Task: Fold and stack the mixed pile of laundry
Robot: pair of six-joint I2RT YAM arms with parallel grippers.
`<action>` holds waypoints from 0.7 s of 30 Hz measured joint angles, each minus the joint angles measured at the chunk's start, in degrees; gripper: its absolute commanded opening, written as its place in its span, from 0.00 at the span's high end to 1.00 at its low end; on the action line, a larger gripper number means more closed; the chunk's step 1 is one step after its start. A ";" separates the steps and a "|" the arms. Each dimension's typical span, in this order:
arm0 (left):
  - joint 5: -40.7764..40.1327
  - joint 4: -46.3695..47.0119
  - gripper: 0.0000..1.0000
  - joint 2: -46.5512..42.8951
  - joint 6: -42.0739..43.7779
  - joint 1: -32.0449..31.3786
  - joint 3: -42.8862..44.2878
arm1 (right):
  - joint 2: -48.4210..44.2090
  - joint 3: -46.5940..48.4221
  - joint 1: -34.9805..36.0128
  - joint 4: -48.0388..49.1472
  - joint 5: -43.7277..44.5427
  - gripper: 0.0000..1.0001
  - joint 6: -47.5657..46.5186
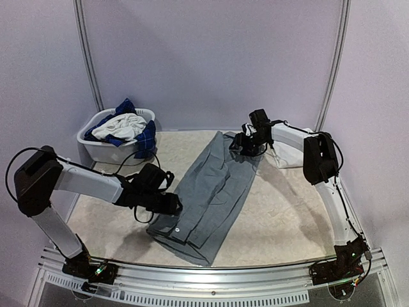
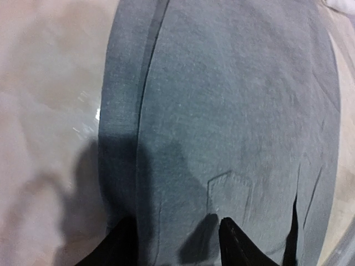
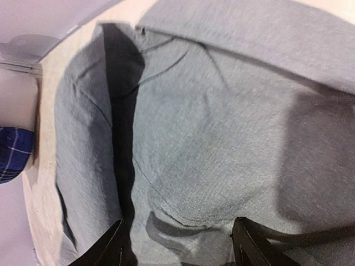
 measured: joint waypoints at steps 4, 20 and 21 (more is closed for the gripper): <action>2.58 -0.09 0.42 -1.49 -1.36 -1.05 -1.22 | 0.00 2.49 -0.39 0.28 -2.78 0.32 -0.85; -6.25 -15.45 0.23 -15.54 4.02 -1.33 -2.78 | -43.39 -35.89 6.78 2.64 3.34 0.01 -1.46; -6.40 -16.37 0.26 -17.09 3.98 -1.40 -3.58 | -47.65 -41.92 7.93 4.22 3.89 0.01 -0.42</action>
